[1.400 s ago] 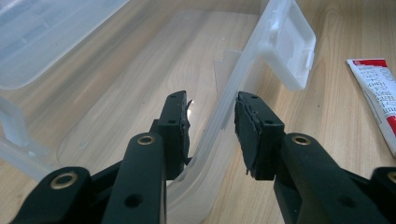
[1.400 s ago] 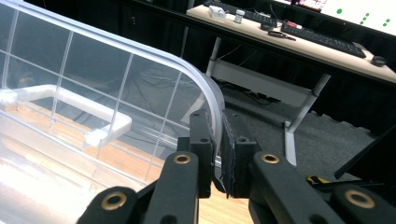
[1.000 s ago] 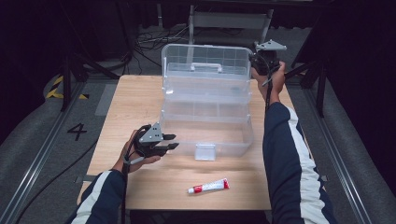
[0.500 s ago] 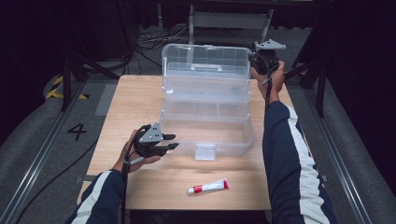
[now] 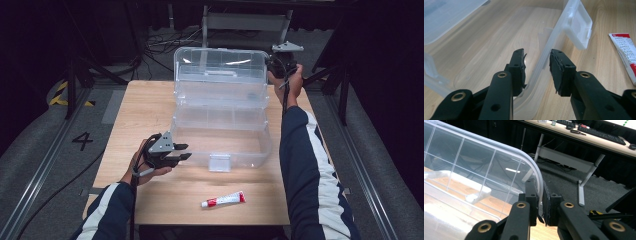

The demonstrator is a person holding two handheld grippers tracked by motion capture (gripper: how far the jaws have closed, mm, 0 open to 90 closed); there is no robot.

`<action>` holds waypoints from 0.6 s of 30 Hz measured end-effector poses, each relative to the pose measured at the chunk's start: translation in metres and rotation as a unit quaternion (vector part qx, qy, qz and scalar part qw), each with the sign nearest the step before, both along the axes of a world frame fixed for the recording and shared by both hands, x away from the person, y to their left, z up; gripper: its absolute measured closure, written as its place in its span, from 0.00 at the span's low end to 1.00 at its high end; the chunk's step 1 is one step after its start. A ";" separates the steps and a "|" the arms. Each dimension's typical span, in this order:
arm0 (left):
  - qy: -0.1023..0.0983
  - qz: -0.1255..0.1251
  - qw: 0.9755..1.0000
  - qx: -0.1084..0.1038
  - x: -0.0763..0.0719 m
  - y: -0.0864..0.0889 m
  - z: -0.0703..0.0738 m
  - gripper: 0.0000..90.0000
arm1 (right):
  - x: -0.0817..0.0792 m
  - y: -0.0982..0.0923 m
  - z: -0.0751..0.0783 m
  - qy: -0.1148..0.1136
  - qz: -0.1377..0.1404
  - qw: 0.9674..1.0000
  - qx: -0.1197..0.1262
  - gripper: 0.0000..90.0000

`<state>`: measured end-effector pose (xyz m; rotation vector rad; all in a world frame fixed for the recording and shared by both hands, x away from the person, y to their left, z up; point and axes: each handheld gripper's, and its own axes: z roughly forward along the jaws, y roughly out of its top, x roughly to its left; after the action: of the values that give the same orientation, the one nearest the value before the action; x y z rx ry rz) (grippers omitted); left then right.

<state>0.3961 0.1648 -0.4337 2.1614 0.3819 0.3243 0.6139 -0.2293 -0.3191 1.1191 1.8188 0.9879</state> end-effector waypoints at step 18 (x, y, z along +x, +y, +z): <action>0.000 0.001 1.000 -0.001 0.000 0.000 0.000 0.73 | 0.009 -0.001 -0.005 0.008 0.001 1.000 0.004 0.93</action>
<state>0.3960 0.1649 -0.4338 2.1596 0.3827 0.3255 0.6230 -0.2301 -0.3241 1.1331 1.8309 0.9901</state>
